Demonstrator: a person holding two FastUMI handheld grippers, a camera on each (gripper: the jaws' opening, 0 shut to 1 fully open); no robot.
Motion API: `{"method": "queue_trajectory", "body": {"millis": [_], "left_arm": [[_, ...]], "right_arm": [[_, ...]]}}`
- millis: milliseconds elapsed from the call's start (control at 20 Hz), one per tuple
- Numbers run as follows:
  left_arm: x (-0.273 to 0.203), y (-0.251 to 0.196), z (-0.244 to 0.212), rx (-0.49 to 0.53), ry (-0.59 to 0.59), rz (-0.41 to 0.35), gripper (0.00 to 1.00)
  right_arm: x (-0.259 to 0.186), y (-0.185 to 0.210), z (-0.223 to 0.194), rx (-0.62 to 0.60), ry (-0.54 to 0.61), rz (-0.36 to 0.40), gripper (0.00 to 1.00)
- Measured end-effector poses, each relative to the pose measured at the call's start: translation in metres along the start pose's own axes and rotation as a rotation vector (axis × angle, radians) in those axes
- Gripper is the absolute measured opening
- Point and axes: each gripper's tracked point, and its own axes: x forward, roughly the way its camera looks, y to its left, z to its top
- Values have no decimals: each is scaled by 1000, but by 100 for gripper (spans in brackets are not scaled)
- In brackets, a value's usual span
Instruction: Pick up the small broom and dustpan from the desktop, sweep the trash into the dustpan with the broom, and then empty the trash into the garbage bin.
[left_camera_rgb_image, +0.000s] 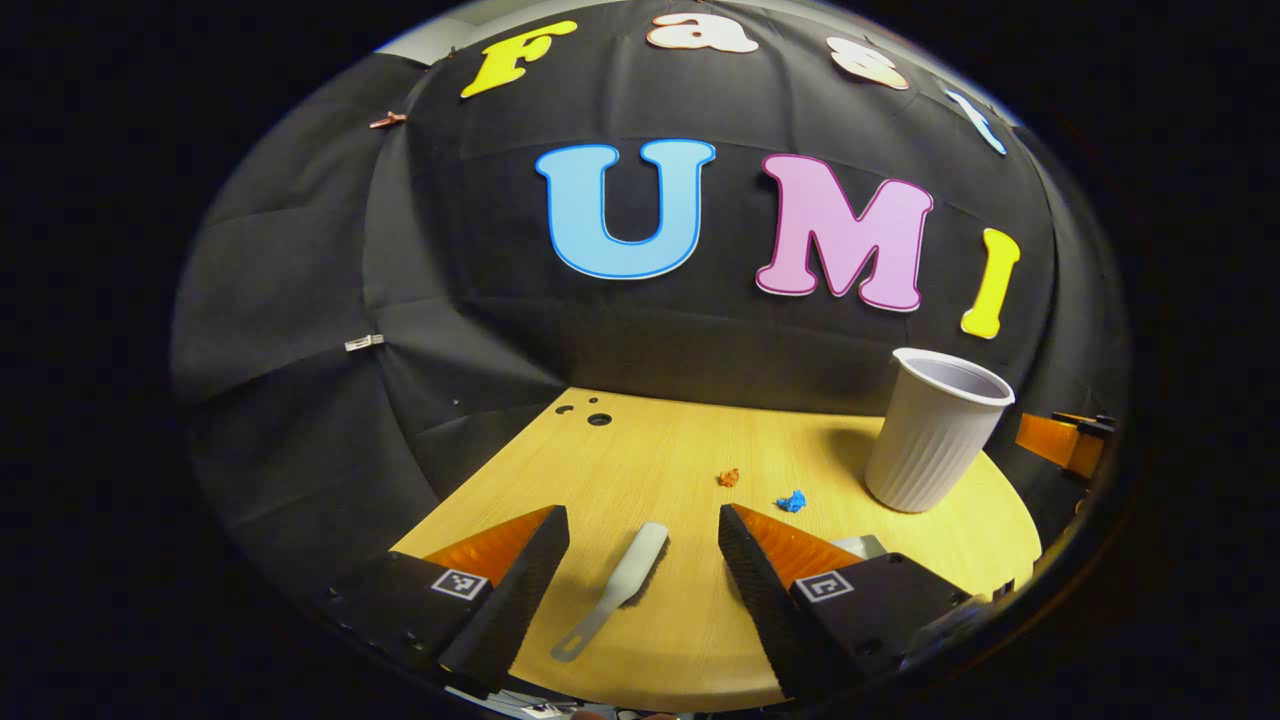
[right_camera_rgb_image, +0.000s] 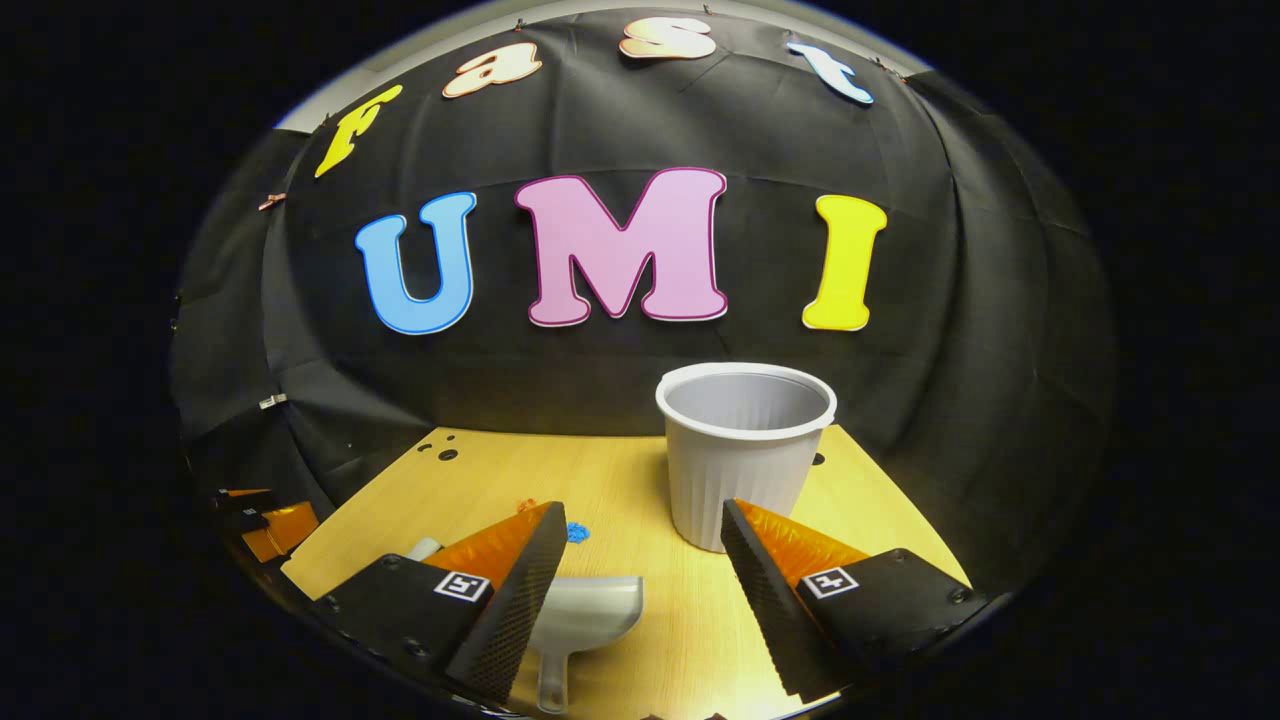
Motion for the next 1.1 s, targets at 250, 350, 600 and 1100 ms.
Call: {"method": "queue_trajectory", "body": {"millis": [250, 350, 600, 1100], "left_arm": [[3, 5, -16, 2, 32, -73, 96], [4, 7, -24, -8, 51, -93, 96], [20, 9, -59, -1, 209, -132, 96], [69, 41, -169, 74, 560, -143, 96]], "right_arm": [[-3, 18, -15, -28, 43, 9, 97], [-7, 26, -21, -24, 66, 22, 96], [-7, 34, -37, -24, 126, 26, 96], [-13, 43, -75, -27, 240, 30, 97]]}}
